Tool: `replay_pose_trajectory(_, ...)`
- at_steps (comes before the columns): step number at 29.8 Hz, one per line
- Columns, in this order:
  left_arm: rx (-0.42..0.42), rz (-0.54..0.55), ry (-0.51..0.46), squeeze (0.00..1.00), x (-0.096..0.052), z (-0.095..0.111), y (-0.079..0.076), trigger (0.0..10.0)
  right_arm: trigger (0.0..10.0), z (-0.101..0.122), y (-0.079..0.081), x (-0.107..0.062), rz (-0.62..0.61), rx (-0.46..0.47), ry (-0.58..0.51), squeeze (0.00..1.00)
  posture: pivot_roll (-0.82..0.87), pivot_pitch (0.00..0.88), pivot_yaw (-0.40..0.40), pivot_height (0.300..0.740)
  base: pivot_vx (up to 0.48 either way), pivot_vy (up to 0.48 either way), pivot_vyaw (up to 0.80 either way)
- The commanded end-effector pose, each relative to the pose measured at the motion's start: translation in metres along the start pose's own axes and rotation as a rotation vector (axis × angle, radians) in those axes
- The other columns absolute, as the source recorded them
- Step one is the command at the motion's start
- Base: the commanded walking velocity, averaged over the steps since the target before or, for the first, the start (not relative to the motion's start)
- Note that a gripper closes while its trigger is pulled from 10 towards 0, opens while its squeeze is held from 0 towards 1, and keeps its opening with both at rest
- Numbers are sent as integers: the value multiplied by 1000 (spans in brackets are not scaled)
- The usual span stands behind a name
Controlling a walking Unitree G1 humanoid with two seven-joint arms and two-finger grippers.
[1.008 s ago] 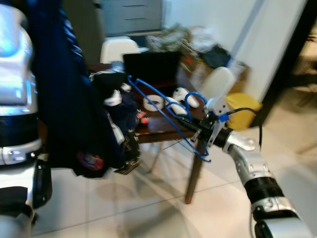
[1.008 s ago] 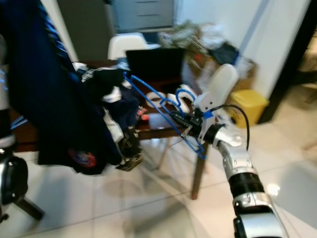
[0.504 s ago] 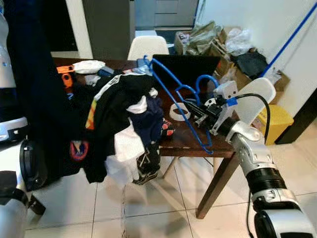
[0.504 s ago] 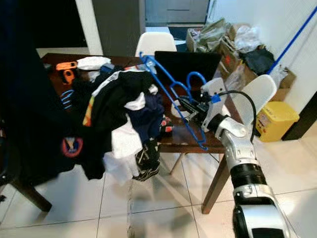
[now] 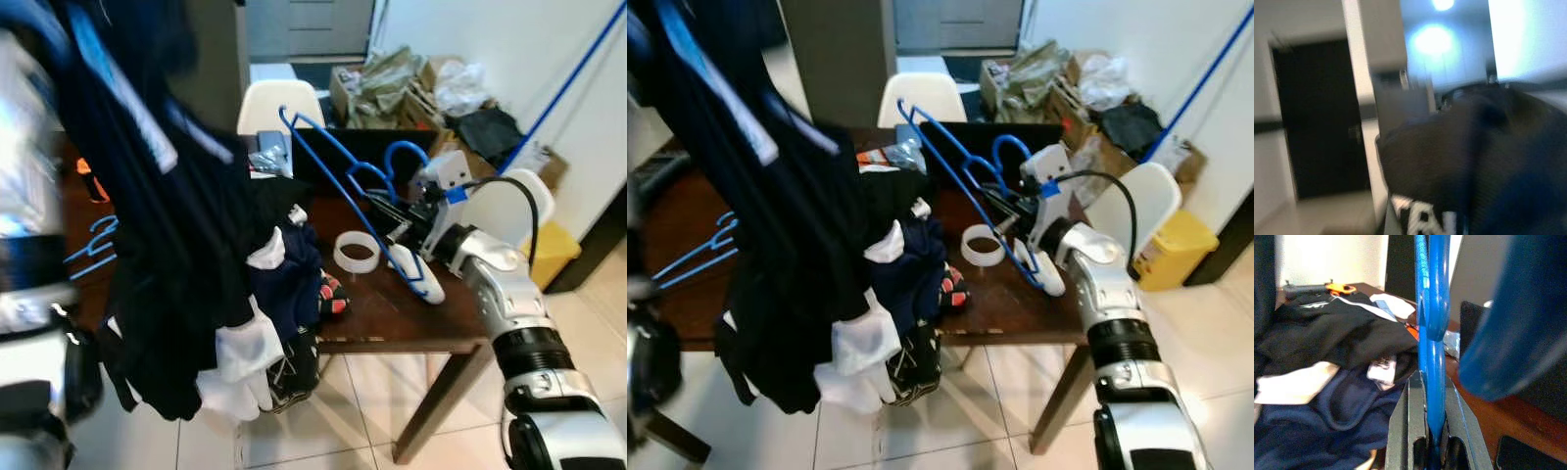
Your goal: Hang hanger
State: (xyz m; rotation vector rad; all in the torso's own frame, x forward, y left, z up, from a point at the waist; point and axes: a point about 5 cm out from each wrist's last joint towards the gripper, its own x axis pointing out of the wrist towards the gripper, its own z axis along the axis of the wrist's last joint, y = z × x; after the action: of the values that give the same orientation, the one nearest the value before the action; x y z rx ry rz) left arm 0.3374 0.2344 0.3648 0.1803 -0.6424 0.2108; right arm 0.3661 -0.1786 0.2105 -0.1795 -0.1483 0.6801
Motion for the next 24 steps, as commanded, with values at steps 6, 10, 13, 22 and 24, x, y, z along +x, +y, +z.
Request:
replay_pose_trajectory(6,86,150,314,0,-41,-78,21,10000,10000,-4,0,-8,12,-41,53,0,75,0,-3,740,0,0,0)
replay_pose_trajectory(10,104,101,435,0,-57,-109,22,10000,10000,-4,0,-5,9,-57,69,0,79,0,-5,740,0,0,0)
replay_pose_trajectory(13,101,52,438,0,-59,-112,16,10000,10000,-4,0,-4,5,-61,73,0,80,0,-3,740,0,0,0)
replay_pose_trajectory(22,186,-38,454,1000,-62,-120,4,10000,10000,-5,0,-5,-4,-82,93,0,72,0,5,740,0,0,0)
replay_pose_trajectory(24,264,-14,484,1000,-65,-126,10,10000,10000,-6,-1,-7,-10,-88,103,0,70,0,7,740,0,0,0)
